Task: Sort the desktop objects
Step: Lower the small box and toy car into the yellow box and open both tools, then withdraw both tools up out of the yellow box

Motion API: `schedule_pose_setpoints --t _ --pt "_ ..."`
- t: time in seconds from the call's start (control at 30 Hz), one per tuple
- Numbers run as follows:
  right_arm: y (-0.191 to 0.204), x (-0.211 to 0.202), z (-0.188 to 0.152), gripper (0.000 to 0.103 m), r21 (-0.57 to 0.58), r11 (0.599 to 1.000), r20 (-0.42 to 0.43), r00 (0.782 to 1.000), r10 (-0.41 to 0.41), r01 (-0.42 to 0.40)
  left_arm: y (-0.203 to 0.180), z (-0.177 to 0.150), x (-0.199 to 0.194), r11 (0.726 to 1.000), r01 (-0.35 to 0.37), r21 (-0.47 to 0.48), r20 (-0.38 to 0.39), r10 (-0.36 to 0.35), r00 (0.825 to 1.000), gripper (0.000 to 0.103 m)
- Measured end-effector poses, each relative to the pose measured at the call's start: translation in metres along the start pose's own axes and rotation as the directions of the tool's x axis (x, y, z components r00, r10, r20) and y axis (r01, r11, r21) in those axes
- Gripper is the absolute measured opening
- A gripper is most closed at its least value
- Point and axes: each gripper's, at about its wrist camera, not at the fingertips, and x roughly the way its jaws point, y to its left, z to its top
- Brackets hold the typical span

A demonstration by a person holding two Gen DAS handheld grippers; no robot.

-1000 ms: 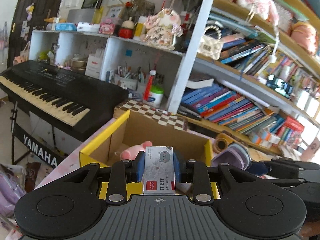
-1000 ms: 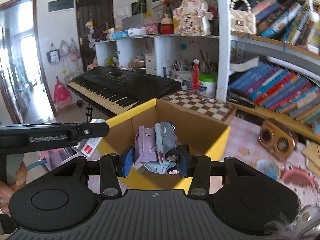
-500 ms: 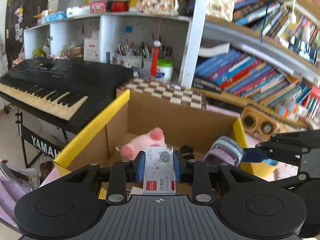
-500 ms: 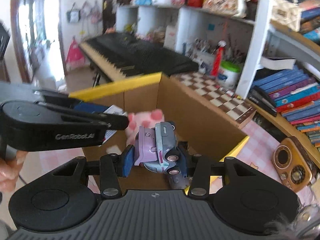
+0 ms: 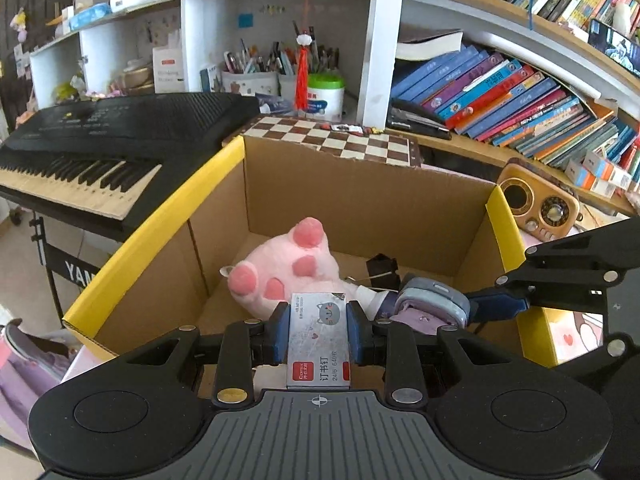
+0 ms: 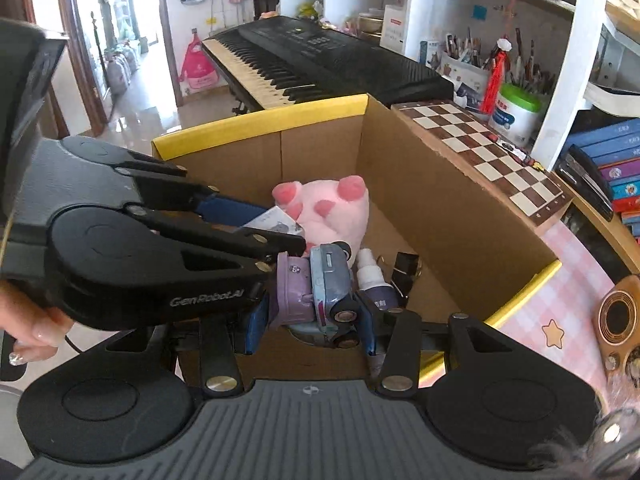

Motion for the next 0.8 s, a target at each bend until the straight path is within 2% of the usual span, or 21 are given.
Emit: schedule_pose_setpoints --t 0.3,0.4,0.53,0.73,0.8 --pt "-0.004 0.001 0.002 0.042 -0.007 1.000 -0.007 1.000 0.024 -0.024 0.002 0.001 0.003 1.000 0.007 0.000 -0.006 -0.007 1.000 0.029" --pt "-0.002 0.000 0.001 0.045 -0.004 1.000 0.005 1.000 0.008 -0.008 0.001 0.000 -0.002 1.000 0.012 -0.010 0.011 -0.012 1.000 0.036" --pt "-0.003 -0.006 -0.002 0.049 0.024 1.000 0.020 1.000 -0.014 0.013 -0.001 -0.002 -0.015 1.000 0.003 0.001 0.054 -0.004 0.999 0.055" --pt "-0.003 -0.029 -0.010 0.051 0.074 0.994 0.078 0.993 -0.085 0.079 0.001 -0.001 -0.044 1.000 0.002 0.002 0.134 -0.002 0.991 0.065" --pt "-0.003 -0.039 -0.013 0.051 0.112 0.986 0.107 0.986 -0.132 0.120 0.003 0.000 -0.054 1.000 0.007 -0.009 0.159 -0.006 0.987 0.067"
